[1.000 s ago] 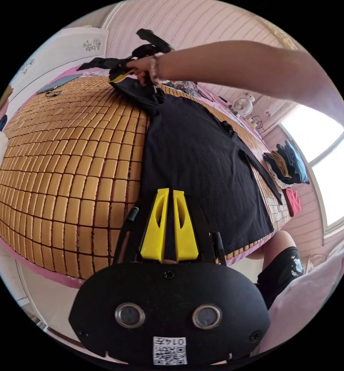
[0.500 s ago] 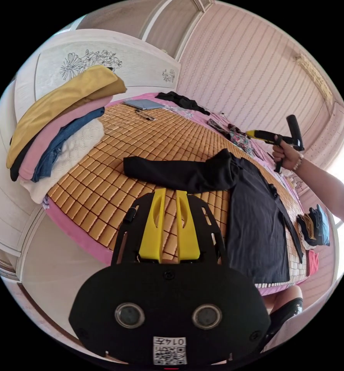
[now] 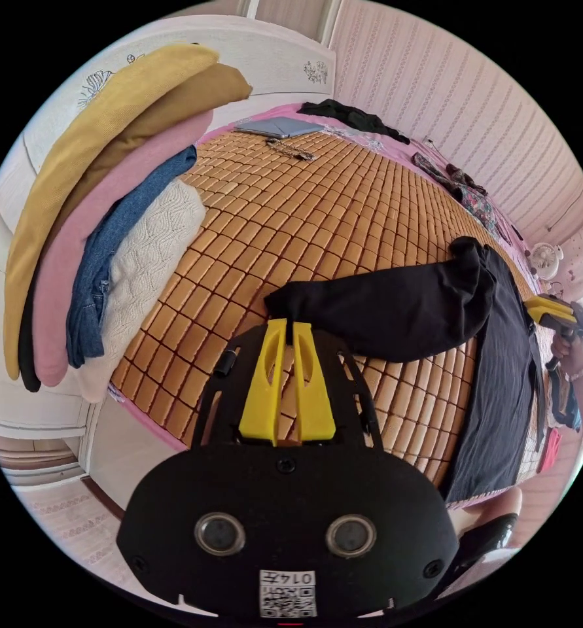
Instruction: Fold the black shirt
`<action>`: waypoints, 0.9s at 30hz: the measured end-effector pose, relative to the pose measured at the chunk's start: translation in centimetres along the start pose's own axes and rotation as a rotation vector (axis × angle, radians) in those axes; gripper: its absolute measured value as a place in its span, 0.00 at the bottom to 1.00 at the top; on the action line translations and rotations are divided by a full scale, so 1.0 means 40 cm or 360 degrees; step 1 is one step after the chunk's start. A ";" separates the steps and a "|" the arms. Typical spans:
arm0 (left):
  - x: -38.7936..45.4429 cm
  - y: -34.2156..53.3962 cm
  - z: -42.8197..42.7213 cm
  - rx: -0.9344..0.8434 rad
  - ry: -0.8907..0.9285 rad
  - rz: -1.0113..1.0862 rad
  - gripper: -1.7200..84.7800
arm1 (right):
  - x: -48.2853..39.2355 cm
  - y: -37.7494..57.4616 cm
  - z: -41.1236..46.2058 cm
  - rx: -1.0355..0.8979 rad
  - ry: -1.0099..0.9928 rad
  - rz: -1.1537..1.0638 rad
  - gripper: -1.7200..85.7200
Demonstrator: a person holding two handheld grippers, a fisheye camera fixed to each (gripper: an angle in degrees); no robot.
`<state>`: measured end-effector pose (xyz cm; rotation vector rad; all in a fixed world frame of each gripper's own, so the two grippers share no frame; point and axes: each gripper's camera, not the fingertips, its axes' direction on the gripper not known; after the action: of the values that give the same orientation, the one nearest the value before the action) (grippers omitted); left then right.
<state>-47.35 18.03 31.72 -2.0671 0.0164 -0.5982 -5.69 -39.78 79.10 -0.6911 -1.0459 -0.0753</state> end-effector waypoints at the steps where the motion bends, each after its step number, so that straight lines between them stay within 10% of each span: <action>1: -0.003 0.004 -0.021 0.0013 -0.0014 0.0032 0.03 | -0.007 -0.004 -0.003 0.0000 0.0016 -0.0025 0.10; 7: -0.119 0.110 -0.251 0.0418 -0.0097 -0.0166 0.06 | -0.028 -0.019 0.010 0.0066 0.0036 0.0031 0.11; 14: -0.163 0.205 -0.182 0.0217 0.0065 -0.0271 0.07 | -0.084 -0.048 0.097 -0.0099 -0.0092 -0.0009 0.11; 27: -0.076 0.129 -0.052 0.0114 -0.0027 -0.0241 0.08 | -0.005 -0.177 0.203 -0.0139 0.0659 0.0292 0.09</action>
<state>-49.77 14.26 27.21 -2.0157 -0.1704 -0.6641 -14.68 -40.89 84.91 -0.8074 -0.5828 -0.1003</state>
